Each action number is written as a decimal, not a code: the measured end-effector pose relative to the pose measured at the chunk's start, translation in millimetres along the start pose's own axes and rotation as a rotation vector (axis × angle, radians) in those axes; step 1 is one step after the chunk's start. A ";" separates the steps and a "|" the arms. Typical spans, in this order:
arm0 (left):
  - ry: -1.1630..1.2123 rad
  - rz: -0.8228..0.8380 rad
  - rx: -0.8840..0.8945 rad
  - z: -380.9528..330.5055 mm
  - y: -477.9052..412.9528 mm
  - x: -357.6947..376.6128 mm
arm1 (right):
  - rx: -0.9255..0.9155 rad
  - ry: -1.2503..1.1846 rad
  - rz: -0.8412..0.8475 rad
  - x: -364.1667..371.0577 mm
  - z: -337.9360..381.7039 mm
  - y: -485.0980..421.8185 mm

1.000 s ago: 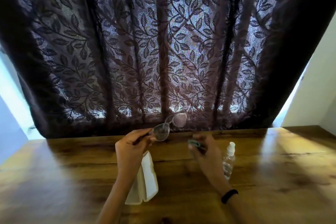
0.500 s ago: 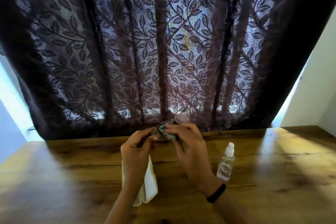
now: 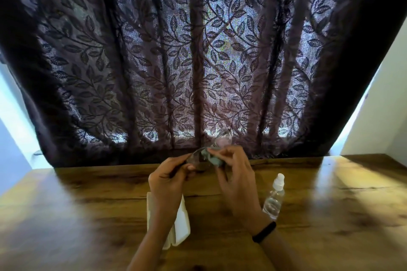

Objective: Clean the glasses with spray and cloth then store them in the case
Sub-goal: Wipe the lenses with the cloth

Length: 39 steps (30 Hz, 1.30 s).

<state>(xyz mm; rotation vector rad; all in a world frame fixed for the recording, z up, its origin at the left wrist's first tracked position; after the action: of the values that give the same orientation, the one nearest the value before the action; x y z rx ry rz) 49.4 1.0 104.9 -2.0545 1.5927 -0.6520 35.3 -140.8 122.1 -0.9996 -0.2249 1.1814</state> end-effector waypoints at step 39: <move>0.005 -0.038 -0.213 16.3 13.0 -8.6 | 0.203 -0.129 -0.169 -38.5 -25.9 -15.2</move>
<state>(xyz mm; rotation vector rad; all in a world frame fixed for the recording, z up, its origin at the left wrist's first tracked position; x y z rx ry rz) 47.7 7.5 83.4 -2.2408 1.6931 -0.5206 45.6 -187.6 131.6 -0.7142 -0.2799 1.0911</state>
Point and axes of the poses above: each hand's wrist, its own y-axis away from the middle knuckle, its own x-axis out of the palm, z = x × y, the point moved 1 cm from there along -y, towards the middle knuckle, and after that the axes turned 2 degrees about -y, right-handed, at the moved point
